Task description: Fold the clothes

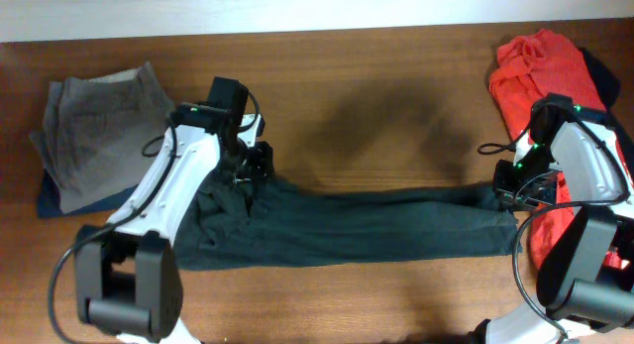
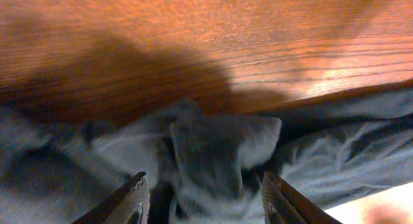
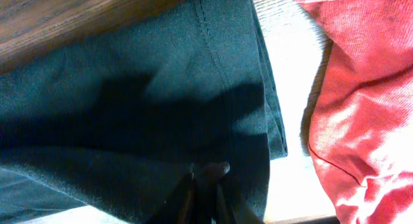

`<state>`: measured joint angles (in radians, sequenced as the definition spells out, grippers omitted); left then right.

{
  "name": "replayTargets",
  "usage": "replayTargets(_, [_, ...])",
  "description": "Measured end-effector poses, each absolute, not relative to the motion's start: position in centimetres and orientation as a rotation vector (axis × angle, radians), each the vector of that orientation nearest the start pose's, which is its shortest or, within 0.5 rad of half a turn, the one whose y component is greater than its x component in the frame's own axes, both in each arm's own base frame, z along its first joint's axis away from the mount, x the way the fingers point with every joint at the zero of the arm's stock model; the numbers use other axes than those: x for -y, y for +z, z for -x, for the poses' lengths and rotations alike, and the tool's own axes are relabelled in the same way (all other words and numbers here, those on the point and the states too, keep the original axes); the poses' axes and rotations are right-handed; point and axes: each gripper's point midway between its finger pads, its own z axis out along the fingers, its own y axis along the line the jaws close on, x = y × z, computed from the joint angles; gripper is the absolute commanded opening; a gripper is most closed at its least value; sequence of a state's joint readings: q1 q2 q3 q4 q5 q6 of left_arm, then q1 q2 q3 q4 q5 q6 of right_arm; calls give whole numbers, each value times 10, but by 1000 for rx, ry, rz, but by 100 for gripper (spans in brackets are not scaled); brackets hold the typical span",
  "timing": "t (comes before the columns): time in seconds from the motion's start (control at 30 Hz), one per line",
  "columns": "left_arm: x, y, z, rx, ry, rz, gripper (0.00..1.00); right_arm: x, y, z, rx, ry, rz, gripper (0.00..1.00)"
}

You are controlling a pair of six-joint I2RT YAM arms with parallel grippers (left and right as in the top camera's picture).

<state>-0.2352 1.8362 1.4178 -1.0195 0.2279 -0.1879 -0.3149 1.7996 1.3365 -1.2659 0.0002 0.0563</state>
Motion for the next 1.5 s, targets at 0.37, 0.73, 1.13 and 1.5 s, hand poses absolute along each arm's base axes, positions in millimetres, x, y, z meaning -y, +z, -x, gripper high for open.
replayTargets(0.37, [135,63,-347,-3091,-419,-119,1,89,72,-273,-3242,33,-609,15])
replayTargets(0.73, [145,148,-378,-2894,-450,-159,1,89,72,-273,-3242,33,-609,15])
replayTargets(1.13, [130,140,-286,-3206,-149,-131,1,89,72,-273,-3241,33,-608,16])
replayTargets(1.5, [128,99,-238,-3363,-12,-185,74,89,72,-273,-3241,33,-608,16])
